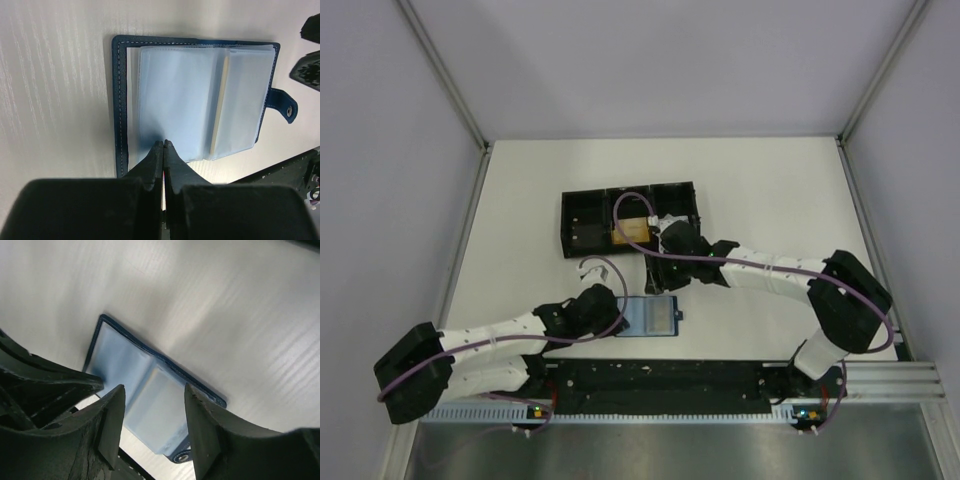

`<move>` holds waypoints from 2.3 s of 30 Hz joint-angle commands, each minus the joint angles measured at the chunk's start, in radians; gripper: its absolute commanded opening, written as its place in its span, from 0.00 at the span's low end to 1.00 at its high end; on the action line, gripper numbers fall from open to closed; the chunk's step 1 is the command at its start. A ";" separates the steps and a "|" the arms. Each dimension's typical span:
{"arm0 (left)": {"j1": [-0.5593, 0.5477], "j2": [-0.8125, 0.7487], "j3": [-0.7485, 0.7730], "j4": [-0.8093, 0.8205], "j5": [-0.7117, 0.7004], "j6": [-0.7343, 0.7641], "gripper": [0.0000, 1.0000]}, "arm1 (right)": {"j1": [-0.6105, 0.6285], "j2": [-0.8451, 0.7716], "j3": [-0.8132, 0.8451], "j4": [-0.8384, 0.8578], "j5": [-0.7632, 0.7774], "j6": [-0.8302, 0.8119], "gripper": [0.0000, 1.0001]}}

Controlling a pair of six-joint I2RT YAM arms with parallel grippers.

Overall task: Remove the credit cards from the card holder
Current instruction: Remove the credit card from the card holder.

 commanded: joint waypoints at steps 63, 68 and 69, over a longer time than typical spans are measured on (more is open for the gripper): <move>-0.003 0.015 0.014 0.007 -0.008 -0.012 0.00 | -0.005 -0.018 0.011 -0.043 -0.076 -0.066 0.34; -0.003 0.008 0.011 0.005 -0.013 -0.017 0.00 | -0.005 -0.050 -0.004 -0.012 -0.129 -0.045 0.29; -0.003 0.009 0.011 0.005 -0.013 -0.017 0.00 | -0.006 -0.055 -0.008 -0.005 -0.140 -0.040 0.29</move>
